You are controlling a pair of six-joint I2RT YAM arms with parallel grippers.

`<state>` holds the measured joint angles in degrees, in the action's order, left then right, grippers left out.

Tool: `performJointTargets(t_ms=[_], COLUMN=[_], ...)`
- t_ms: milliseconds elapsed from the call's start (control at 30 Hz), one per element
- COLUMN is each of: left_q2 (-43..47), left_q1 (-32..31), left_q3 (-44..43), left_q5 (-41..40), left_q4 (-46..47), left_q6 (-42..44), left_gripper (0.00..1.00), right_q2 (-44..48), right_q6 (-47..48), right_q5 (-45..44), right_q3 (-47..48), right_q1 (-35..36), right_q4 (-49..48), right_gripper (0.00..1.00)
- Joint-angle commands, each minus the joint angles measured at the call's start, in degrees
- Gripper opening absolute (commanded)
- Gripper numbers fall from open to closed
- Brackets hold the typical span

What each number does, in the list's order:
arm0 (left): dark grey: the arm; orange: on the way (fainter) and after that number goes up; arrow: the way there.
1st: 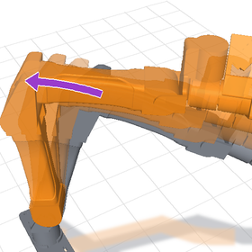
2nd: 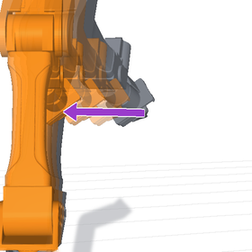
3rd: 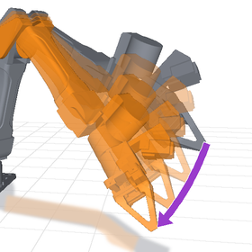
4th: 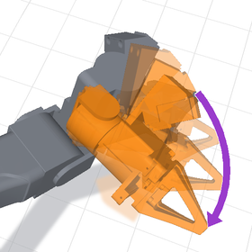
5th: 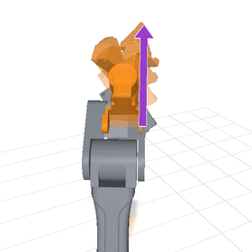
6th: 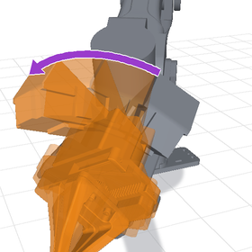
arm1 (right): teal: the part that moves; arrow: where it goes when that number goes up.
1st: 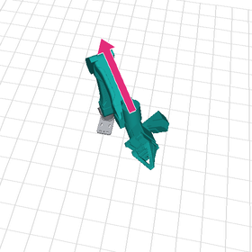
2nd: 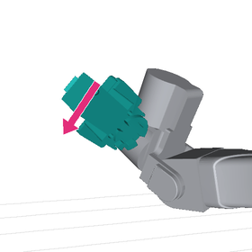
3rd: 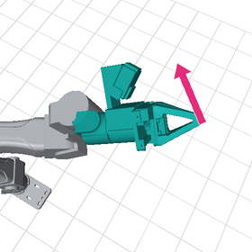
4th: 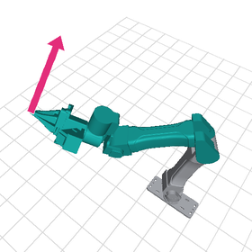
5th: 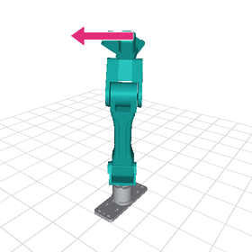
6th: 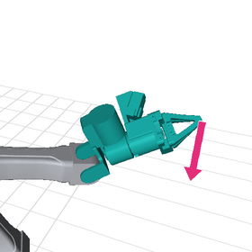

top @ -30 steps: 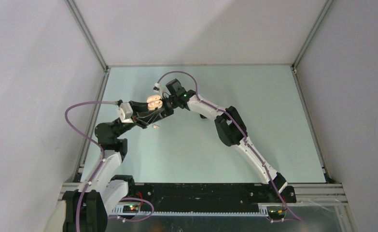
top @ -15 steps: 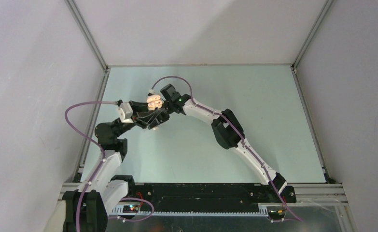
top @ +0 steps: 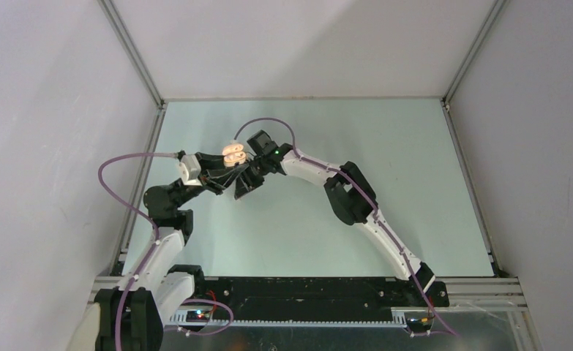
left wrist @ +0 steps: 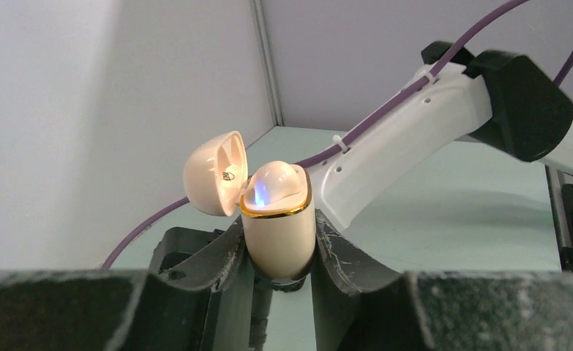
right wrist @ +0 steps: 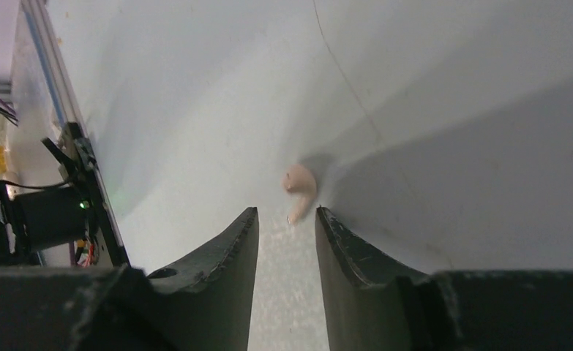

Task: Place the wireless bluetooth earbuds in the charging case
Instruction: Adjust the left earbud at the center of the board.

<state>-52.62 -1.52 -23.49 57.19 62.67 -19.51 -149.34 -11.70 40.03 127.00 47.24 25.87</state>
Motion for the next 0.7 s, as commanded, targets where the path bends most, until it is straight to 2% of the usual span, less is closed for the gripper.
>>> performJointTargets(t_ms=[0, 100, 200, 333, 467, 667], left_q2=[0.54, 0.69, 0.84, 1.01, 0.73, 0.39], left_q1=[0.39, 0.40, 0.42, 0.38, 0.40, 0.38], left_q3=[-2.18, -2.20, -2.26, -2.18, -2.20, -2.17], left_q5=[-1.20, -1.31, -1.35, -1.34, -1.46, -1.28], left_q4=[2.67, 2.84, 3.10, 3.20, 3.21, 3.23], left_q6=[-0.72, -1.16, -1.62, -1.79, -1.63, -1.52], left_gripper=[0.12, 0.12, 0.12, 0.12, 0.12, 0.12], right_q2=[4.61, 6.57, 8.07, 8.79, 4.95, -1.56], right_q6=[3.98, 4.27, 4.87, 5.51, 3.64, -2.10], right_q5=[-5.60, -5.26, -5.52, -7.23, -7.58, -3.35], right_q3=[-7.79, -10.84, -11.65, -7.78, 1.06, 7.87], right_q1=[0.28, 0.68, 0.53, -0.92, -2.75, -2.21], right_q4=[4.60, 4.43, 3.45, 3.55, 3.76, 0.50], right_gripper=[0.38, 0.35, 0.36, 0.51, 0.64, 0.68])
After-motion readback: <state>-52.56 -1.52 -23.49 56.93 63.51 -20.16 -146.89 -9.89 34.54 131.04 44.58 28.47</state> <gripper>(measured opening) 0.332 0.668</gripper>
